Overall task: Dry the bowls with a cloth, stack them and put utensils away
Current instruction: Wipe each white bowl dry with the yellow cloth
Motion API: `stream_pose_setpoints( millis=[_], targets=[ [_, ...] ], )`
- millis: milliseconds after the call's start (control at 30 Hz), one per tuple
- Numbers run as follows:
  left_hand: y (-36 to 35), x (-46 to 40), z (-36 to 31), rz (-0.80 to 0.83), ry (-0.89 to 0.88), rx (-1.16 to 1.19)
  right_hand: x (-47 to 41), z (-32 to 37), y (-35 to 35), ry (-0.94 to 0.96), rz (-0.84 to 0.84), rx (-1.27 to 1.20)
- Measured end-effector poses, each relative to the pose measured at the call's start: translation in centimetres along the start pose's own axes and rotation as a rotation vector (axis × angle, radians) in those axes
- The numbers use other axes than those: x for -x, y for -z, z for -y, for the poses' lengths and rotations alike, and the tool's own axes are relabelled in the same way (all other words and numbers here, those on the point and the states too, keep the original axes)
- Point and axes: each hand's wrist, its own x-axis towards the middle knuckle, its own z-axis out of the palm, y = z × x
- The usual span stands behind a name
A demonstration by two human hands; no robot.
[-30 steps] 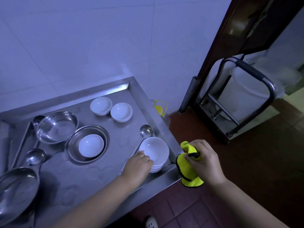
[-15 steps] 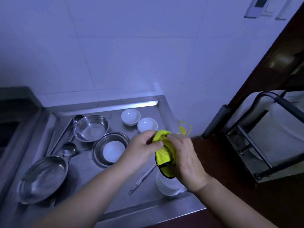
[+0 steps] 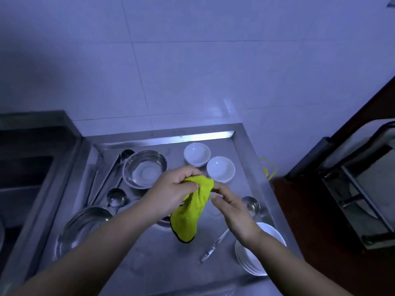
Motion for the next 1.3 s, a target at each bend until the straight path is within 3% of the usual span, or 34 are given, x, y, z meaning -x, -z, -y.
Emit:
stream_pose_setpoints(
  millis=[167, 333, 500, 600, 700, 967, 1133, 1300],
  targets=[
    [1.9, -4.7, 2.6, 0.115, 0.056, -0.057, -1.9, -2.0, -0.4, -0.099, -0.141, 0.077],
    [1.0, -11.5, 7.3, 0.131, 0.173, -0.200, -1.4, -3.6, -0.1, -0.174, -0.469, 0.184],
    [-3.0, -18.0, 12.5, 0.076, 0.306, -0.384, -2.1, -6.0, 0.2, -0.299, -0.678, 0.235],
    [-4.8, -20.7, 15.0, -0.006, 0.461, -0.332, -2.6, -7.1, 0.7, -0.341, -0.743, 0.258],
    [-5.8, -22.0, 16.6, -0.064, 0.542, -0.308, -2.9, -7.6, 1.0, -0.366, -0.783, 0.284],
    [-5.5, -21.1, 17.2, -0.103, 0.534, -0.204, -3.5, -8.1, 1.3, -0.407, -0.820, 0.405],
    [-2.0, -16.0, 14.8, -0.091, 0.376, -0.088, -5.1, -5.9, 1.7, -0.359, -0.781, 0.566],
    [3.0, -10.2, 10.9, -0.156, 0.150, -0.048, -7.7, -1.8, -0.2, -0.217, -0.587, 0.788]
  ],
)
